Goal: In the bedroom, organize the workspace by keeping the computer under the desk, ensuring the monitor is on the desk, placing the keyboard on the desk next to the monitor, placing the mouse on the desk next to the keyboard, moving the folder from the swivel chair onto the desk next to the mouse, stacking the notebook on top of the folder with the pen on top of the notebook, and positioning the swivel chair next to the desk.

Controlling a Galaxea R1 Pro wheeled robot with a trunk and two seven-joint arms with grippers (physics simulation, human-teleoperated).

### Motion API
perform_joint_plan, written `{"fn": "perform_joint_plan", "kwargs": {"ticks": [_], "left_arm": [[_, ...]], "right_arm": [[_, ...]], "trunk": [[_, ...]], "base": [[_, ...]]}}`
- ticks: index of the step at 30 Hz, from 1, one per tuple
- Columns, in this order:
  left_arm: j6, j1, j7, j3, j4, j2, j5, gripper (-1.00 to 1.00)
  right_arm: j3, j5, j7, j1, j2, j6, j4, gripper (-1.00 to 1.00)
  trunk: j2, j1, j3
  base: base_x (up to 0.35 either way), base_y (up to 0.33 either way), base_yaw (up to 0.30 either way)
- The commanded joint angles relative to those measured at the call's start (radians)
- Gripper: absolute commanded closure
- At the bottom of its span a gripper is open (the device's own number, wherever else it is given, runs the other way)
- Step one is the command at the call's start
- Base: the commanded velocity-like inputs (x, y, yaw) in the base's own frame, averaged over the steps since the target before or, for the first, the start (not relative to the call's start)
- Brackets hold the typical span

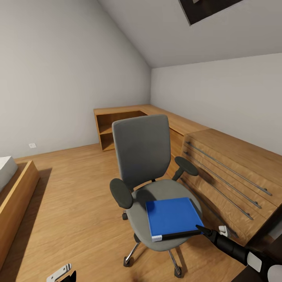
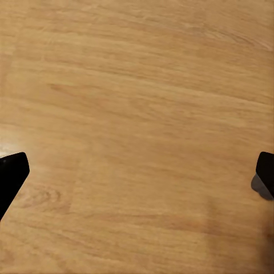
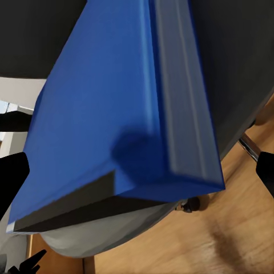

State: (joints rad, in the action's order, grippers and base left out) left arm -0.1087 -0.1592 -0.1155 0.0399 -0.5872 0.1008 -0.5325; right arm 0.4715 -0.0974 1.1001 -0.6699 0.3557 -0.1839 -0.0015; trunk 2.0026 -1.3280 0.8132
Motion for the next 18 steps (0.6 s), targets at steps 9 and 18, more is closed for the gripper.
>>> {"fn": "perform_joint_plan", "kwargs": {"ticks": [9, 18], "left_arm": [[-0.003, 0.0, -0.003, -0.003, 0.0, 0.0, -0.01, -1.0], [-0.003, 0.0, -0.003, -0.003, 0.0, 0.0, -0.009, -1.0]], "right_arm": [[-0.005, -0.01, 0.003, 0.0, 0.001, -0.01, 0.0, -1.0], [-0.005, -0.01, 0.003, 0.0, 0.003, -0.011, 0.0, 1.0]], "trunk": [[0.0, 0.0, 0.001], [0.0, 0.0, 0.001]], "base": [[0.0, 0.0, 0.0], [0.0, 0.0, 0.0]]}}
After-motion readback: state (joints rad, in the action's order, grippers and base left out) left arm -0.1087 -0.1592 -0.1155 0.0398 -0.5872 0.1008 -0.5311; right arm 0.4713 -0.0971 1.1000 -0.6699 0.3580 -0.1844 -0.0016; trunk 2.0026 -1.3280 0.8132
